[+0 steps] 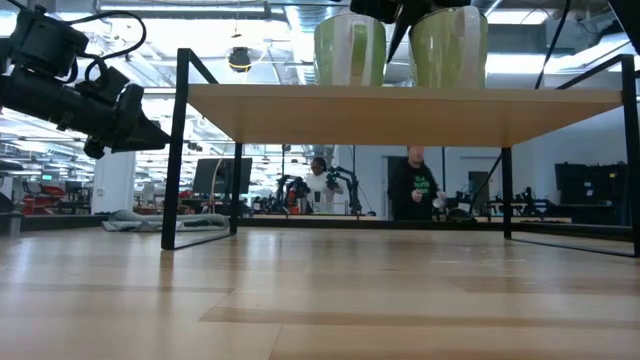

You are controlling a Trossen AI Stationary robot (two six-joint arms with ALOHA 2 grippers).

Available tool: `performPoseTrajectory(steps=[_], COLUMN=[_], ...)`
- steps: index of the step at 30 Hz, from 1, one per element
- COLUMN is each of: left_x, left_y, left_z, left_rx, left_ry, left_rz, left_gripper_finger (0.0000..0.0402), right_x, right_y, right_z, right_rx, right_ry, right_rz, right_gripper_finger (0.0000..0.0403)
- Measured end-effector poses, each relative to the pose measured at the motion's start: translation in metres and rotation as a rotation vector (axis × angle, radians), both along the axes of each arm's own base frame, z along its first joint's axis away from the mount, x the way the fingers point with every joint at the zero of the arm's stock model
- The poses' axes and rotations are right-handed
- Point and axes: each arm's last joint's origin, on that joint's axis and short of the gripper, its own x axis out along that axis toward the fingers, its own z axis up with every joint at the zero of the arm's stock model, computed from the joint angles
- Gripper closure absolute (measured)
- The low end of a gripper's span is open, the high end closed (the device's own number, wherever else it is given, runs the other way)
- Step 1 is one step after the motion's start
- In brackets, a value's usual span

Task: Stack small to large cups/mugs on shelf
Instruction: Put the blue mug on the shelf

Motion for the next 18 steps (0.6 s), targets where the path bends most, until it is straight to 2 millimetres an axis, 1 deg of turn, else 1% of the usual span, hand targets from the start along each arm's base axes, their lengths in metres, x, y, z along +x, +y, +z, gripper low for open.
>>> performPoseTrajectory(steps=[9, 18], left_x=[0.0000, 0.0000], left_y=[0.0000, 0.0000], left_z=[0.0000, 0.0000], left_rx=[0.000, 0.000], left_ry=[0.000, 0.000], left_rz=[0.000, 0.000], left_gripper_finger=[0.0277, 0.0277], right_x=[0.0001, -0.0006], right_y=[-0.0001, -0.0004], right_z=[0.0028, 0.0099], right_rx=[-0.005, -0.013], right_ry=[-0.011, -0.036], right_rz=[0.025, 0.056], right_gripper_finger=[0.0207, 0.0184])
